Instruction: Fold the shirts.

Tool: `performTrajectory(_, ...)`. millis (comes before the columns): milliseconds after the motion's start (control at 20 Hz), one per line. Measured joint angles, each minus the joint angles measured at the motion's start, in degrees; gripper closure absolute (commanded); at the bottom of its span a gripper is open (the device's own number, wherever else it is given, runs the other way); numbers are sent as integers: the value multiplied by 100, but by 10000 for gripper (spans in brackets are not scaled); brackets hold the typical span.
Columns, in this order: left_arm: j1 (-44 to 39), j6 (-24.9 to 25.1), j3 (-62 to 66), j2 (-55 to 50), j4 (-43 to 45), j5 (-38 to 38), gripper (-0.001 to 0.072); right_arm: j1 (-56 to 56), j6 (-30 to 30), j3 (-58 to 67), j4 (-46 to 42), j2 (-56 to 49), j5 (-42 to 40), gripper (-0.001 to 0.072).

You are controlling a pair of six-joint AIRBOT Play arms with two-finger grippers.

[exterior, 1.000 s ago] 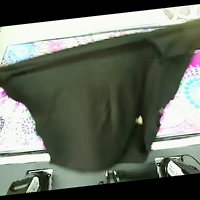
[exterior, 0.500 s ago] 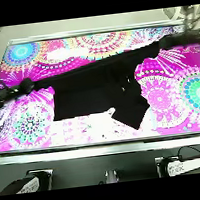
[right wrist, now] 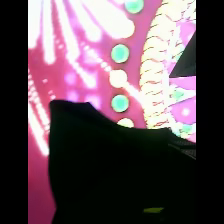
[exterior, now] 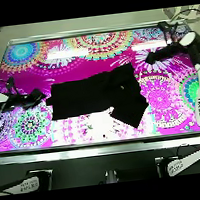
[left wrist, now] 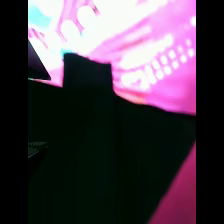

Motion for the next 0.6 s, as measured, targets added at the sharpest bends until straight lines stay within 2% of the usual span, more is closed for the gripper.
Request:
performTrajectory(50,122,26,15,-13,212,-409,223,-136,-7,-35,-201,15,409,349)
performTrajectory(200,313,223,-326,-52,501,-1182,236,-494,-118,-365,-557,52,1519,370)
performTrajectory(400,221,542,-931,-72,85,-1095,236,-660,-356,-905,-654,76,2365,362)
performTrajectory(600,-13,654,-1145,-72,-278,-748,251,-710,-457,-1167,-643,81,2603,312)
